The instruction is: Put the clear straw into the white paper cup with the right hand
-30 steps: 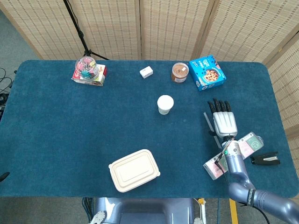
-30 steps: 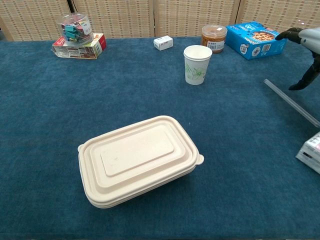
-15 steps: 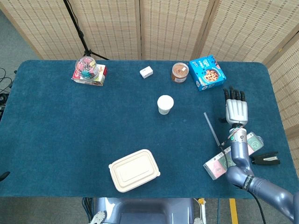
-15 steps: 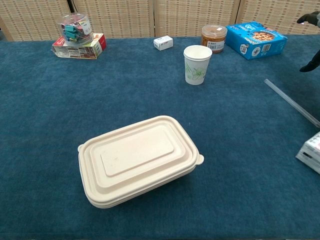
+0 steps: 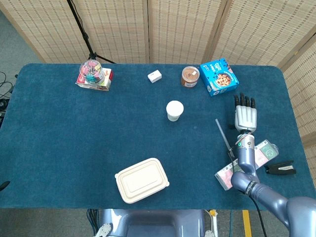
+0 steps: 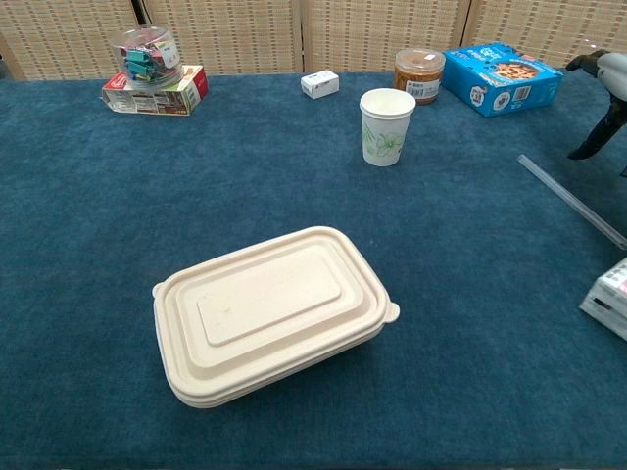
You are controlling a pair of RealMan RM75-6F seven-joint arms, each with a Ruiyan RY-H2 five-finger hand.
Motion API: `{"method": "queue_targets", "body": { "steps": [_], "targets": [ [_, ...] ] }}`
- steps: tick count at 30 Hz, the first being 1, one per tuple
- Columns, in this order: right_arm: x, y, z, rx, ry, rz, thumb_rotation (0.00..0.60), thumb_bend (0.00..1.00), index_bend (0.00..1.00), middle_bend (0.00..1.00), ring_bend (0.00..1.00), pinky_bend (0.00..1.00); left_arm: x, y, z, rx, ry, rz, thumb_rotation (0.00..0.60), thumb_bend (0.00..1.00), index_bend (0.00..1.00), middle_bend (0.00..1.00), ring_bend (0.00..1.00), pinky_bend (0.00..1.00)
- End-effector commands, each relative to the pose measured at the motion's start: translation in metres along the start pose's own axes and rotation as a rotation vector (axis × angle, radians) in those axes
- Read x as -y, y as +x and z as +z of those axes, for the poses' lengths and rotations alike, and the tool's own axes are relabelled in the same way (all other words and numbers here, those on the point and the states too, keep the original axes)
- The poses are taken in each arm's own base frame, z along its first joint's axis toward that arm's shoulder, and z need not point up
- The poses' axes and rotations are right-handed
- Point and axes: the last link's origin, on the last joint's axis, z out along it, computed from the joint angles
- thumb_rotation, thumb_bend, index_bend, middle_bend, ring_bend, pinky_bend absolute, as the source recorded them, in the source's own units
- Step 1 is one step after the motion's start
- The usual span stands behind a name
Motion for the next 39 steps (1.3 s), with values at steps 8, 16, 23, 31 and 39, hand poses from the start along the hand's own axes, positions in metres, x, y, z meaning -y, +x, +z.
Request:
{"method": "queue_targets", "body": {
  "steps": [8, 16, 23, 31, 39],
  "targets": [
    [0.009, -0.009, 0.001, 0.011, 0.044, -0.060, 0.600, 0.00, 0.00, 0.00, 0.00, 0.00, 0.000, -0.001, 0.001, 0.004, 0.004, 0.002, 0.600, 0.00, 0.00, 0.00, 0.00, 0.00],
    [0.014, -0.016, -0.002, 0.030, 0.075, -0.085, 0.600, 0.00, 0.00, 0.00, 0.00, 0.00, 0.001, 0.000, 0.000, 0.000, 0.006, -0.003, 0.600, 0.00, 0.00, 0.00, 0.00, 0.00],
    [0.027, -0.020, -0.011, 0.047, 0.147, -0.114, 0.600, 0.00, 0.00, 0.00, 0.00, 0.00, 0.000, 0.000, 0.000, 0.002, 0.002, -0.002, 0.600, 0.00, 0.00, 0.00, 0.00, 0.00],
    [0.044, -0.013, -0.024, 0.036, 0.239, -0.084, 0.600, 0.00, 0.00, 0.00, 0.00, 0.00, 0.001, 0.000, 0.001, -0.001, 0.005, -0.004, 0.600, 0.00, 0.00, 0.00, 0.00, 0.00],
    [0.052, 0.006, -0.038, -0.014, 0.290, 0.009, 0.600, 0.00, 0.00, 0.00, 0.00, 0.00, 0.001, 0.000, 0.000, 0.002, 0.002, -0.002, 0.600, 0.00, 0.00, 0.00, 0.00, 0.00]
  ]
}}
